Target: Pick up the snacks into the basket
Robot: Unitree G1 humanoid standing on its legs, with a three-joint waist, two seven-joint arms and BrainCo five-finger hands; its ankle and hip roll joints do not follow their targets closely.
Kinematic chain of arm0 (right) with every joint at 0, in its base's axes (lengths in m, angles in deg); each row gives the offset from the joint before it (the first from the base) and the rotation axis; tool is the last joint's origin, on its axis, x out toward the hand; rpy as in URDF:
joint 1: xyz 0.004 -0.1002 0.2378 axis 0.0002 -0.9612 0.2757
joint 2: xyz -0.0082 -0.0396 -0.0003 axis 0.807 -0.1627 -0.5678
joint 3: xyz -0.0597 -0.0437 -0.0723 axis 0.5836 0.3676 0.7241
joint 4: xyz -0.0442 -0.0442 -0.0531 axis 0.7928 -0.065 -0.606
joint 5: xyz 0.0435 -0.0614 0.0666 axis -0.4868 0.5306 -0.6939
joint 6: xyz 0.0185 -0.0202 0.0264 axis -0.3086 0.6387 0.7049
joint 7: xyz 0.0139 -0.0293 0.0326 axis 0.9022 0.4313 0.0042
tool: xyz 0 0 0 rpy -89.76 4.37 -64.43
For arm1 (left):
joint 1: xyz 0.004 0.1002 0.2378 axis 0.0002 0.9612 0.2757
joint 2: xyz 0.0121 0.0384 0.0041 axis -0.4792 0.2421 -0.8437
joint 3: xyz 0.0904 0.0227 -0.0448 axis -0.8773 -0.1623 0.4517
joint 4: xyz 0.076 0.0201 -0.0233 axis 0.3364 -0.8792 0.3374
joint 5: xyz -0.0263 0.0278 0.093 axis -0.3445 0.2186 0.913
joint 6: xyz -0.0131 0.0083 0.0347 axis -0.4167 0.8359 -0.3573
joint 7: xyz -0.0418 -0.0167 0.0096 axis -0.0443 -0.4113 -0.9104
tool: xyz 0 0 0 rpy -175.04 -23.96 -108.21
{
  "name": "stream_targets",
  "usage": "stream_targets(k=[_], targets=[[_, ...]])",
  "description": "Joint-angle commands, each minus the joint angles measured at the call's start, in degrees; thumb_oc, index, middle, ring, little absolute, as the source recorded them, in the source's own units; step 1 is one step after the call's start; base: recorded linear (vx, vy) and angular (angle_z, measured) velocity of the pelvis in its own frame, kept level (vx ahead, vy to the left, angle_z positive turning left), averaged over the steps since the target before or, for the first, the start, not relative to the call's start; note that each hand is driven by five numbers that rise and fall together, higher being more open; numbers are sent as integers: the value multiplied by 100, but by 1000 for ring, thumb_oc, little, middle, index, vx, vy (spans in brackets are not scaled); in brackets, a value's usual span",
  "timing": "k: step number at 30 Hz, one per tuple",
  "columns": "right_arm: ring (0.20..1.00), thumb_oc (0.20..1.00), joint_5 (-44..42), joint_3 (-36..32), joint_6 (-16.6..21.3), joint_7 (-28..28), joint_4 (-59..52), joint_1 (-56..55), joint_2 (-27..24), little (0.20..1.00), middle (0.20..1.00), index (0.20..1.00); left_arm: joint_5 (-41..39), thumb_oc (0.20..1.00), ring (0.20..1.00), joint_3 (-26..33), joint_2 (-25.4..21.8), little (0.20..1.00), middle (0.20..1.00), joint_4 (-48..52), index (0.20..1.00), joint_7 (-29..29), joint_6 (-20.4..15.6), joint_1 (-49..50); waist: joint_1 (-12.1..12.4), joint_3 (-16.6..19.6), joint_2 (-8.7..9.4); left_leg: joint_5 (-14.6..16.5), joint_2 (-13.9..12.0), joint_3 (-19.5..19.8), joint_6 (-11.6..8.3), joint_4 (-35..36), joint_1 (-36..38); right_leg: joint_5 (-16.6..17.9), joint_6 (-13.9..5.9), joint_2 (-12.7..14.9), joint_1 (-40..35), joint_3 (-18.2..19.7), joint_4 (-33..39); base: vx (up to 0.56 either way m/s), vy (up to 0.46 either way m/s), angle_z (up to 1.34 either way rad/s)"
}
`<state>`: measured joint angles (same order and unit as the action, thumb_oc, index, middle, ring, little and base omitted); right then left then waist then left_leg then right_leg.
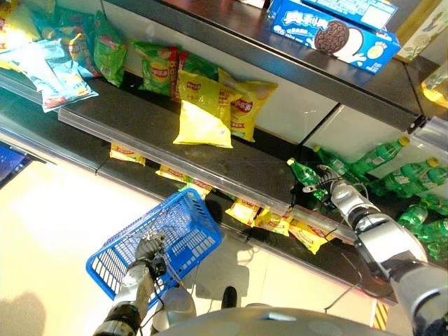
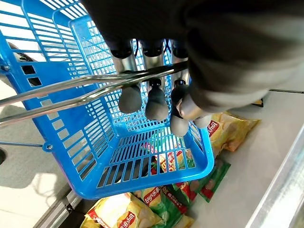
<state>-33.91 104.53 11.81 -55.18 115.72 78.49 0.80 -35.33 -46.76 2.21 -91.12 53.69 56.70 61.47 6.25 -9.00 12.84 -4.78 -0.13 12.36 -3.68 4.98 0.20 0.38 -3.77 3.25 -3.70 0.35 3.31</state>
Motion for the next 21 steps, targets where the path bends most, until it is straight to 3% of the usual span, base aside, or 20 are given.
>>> stream_targets(k=[1, 10, 21], targets=[[1000, 1000, 121, 129, -47, -134, 215, 304, -699, 1000, 1000, 1000, 345, 200, 200, -148, -76, 200, 200, 306, 200, -148, -264, -103, 82, 80, -105, 663, 500, 99, 527, 2, 140, -156, -365, 67, 560, -121, -813, 0, 0, 0], [1000, 1000, -62, 285, -33, -171, 127, 744, -878, 1000, 1000, 1000, 252, 200, 200, -343, -187, 200, 200, 837, 200, -197, -284, -35, 205, -334, -200, 484, 537, 138, 523, 2, -198, -38, -373, 36, 877, -152, -875, -51, -11, -2], [1000, 1000, -96, 434, -65, -93, 338, 1011, -1133, 1000, 1000, 1000, 35, 200, 200, -541, -215, 200, 200, 1624, 200, -234, -368, -116, 368, -771, -303, 244, 586, 476, 474, 2, -669, 24, -340, 72, 1151, -495, -848, -27, -26, 12]])
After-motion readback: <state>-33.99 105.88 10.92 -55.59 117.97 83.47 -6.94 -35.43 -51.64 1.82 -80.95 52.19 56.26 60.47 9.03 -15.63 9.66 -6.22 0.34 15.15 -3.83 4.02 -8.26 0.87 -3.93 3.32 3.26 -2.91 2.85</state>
